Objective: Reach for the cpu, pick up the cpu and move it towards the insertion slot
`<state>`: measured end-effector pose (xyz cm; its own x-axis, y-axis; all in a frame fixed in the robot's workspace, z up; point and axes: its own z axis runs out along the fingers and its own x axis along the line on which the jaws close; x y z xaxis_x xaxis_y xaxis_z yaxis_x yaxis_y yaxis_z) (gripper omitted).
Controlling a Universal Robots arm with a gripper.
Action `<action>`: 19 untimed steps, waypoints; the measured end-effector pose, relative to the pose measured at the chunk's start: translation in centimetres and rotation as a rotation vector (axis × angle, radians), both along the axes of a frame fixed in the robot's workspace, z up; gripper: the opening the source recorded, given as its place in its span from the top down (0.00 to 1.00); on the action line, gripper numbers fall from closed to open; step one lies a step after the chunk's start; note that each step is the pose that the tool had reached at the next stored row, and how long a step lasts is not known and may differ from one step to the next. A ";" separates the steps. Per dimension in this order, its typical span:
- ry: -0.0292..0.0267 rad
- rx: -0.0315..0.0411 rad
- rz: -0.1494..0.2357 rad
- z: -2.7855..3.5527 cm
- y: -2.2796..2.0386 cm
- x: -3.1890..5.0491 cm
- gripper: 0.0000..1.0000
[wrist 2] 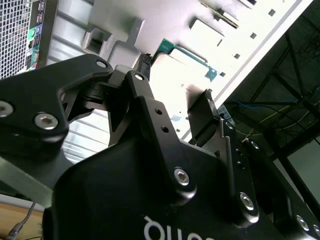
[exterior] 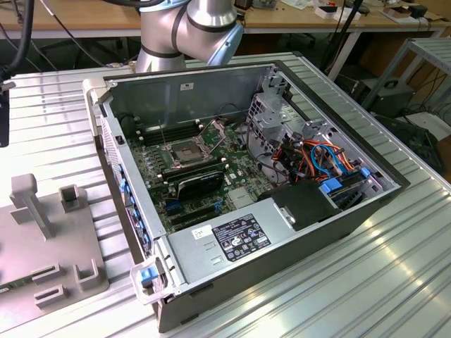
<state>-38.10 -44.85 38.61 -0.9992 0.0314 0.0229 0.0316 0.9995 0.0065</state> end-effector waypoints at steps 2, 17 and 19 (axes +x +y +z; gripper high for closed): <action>0.0000 0.0000 0.000 0.00 0.00 0.28 0.45; 0.0000 0.0000 0.000 0.00 0.00 5.34 0.45; 0.0000 0.0000 0.000 0.00 0.00 6.02 0.45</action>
